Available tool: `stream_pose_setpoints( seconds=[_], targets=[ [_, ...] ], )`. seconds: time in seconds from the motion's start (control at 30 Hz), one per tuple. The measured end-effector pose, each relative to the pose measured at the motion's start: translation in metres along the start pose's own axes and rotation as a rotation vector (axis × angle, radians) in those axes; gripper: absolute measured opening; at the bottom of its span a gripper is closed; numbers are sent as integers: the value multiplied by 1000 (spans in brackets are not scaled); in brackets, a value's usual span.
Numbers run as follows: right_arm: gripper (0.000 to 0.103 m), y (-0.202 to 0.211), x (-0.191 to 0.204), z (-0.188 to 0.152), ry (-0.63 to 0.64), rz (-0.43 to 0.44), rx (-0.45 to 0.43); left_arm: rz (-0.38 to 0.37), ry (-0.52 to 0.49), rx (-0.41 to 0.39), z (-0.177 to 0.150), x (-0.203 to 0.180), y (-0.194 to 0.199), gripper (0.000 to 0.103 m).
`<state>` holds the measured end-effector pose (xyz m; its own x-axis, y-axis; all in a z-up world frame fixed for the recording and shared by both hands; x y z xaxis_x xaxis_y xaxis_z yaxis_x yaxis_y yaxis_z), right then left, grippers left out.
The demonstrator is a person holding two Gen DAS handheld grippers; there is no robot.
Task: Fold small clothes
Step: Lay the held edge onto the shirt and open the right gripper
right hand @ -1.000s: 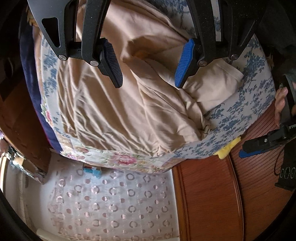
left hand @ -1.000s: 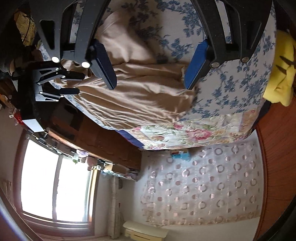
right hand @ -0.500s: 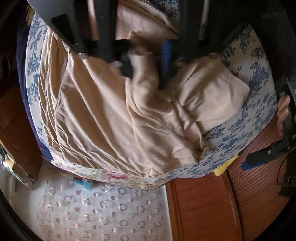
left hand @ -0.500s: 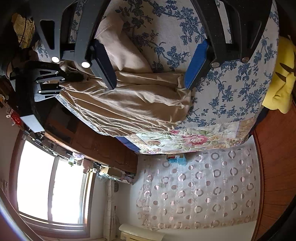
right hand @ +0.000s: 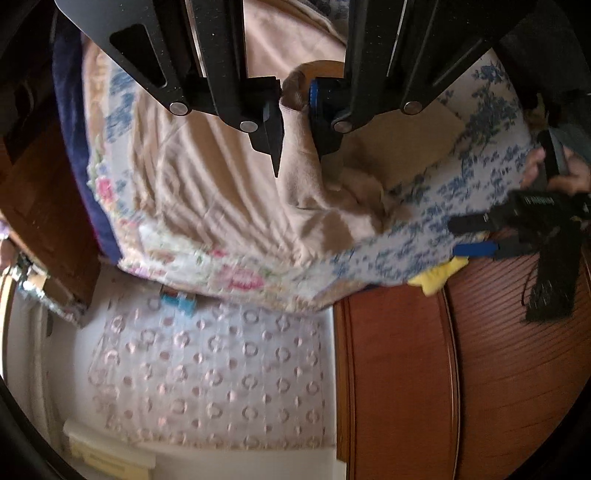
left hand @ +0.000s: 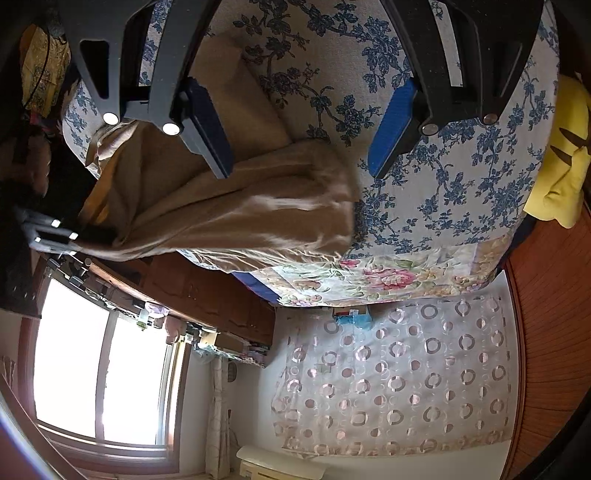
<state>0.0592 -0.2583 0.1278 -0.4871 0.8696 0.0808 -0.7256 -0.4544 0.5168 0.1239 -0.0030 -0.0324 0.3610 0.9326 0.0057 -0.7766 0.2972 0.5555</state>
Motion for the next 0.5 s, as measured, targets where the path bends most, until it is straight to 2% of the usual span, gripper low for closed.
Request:
stream_pose_setpoints(
  seconds=[0.13,0.27,0.37,0.43,0.5],
  targets=[
    [10,22,-21,-16,-37,-56,-8,-4,1,-11,-2,-2,2,76],
    [10,12,-39,-55,-79,-102,118,-7,1,-15,-2,-6,3,76],
    [20,2,-46,-82,-96,-156,190,-4,0,-15,-2,-6,2,76],
    [40,1,-47,-90,-107,-167,206,-4,0,-14,-2,-6,2,76],
    [48,3,-47,-90,-118,-176,194,1,-1,-16,-1,-7,2,76]
  ],
)
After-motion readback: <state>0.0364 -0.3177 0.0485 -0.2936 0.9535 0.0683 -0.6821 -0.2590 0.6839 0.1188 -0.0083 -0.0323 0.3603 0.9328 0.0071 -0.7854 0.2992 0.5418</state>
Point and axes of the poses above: each gripper's, at about its wrist camera, not at the fingertips, and y roughly against the way its jaws point, x to its left, z to its top, the point moved 2 cm from there along -y, roughly the way its jaws point, and after that the axes turned 8 degrees about -y, right-handed, at the moved point
